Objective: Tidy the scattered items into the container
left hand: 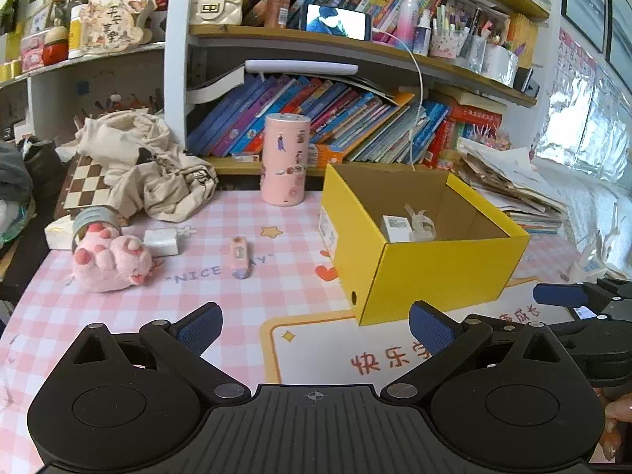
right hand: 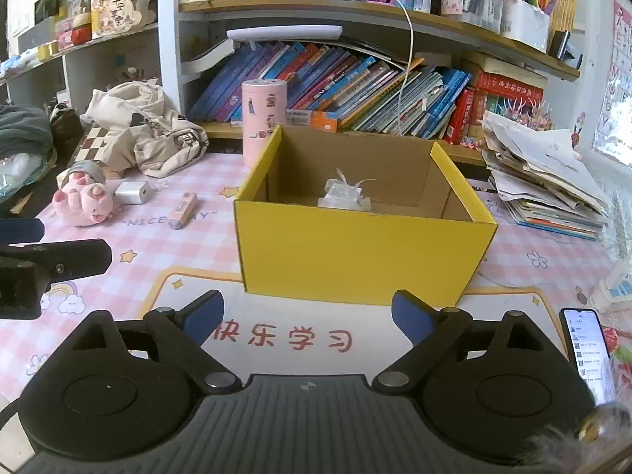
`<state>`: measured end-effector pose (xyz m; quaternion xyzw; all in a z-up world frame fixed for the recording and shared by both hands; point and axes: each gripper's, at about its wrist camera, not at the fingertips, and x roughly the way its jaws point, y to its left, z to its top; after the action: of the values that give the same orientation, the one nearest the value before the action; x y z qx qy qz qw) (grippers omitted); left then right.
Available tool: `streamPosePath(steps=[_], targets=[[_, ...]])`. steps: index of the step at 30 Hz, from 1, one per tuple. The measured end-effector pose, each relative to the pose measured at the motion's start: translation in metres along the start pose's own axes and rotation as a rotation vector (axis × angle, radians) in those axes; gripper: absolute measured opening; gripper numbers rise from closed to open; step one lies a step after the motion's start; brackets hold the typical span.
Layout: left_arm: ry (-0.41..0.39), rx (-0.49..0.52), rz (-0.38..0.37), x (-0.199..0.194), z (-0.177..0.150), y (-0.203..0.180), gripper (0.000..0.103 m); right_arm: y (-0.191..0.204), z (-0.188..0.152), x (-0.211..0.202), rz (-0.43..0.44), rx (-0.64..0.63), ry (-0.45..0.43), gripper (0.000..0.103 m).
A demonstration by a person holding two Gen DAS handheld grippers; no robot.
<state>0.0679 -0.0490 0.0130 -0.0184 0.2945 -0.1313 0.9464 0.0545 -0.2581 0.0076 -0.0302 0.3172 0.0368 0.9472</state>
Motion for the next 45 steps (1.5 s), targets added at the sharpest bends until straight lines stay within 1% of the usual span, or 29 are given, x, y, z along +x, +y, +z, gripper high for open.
streamPosePath(steps=[2,11,17,25,32,40,45], targets=[[-0.002,-0.001,0.000,-0.004,-0.002,0.004,0.102,0.005,-0.002,-0.003,-0.004,-0.002,-0.001,0.095],[-0.030,0.004,0.000,-0.030,-0.010,0.023,0.102,0.034,-0.007,-0.018,-0.015,-0.024,-0.022,0.096],[-0.034,-0.015,0.020,-0.045,-0.019,0.040,0.102,0.059,-0.013,-0.025,0.001,-0.057,-0.022,0.097],[-0.041,-0.057,0.055,-0.064,-0.032,0.068,0.102,0.095,-0.017,-0.030,0.037,-0.114,-0.019,0.097],[-0.053,-0.085,0.095,-0.077,-0.037,0.090,0.102,0.126,-0.013,-0.029,0.087,-0.168,-0.021,0.097],[-0.060,-0.121,0.149,-0.083,-0.037,0.113,0.102,0.149,-0.003,-0.020,0.139,-0.204,-0.024,0.097],[-0.040,-0.137,0.155,-0.075,-0.036,0.120,0.102,0.158,0.000,-0.010,0.163,-0.226,-0.009,0.097]])
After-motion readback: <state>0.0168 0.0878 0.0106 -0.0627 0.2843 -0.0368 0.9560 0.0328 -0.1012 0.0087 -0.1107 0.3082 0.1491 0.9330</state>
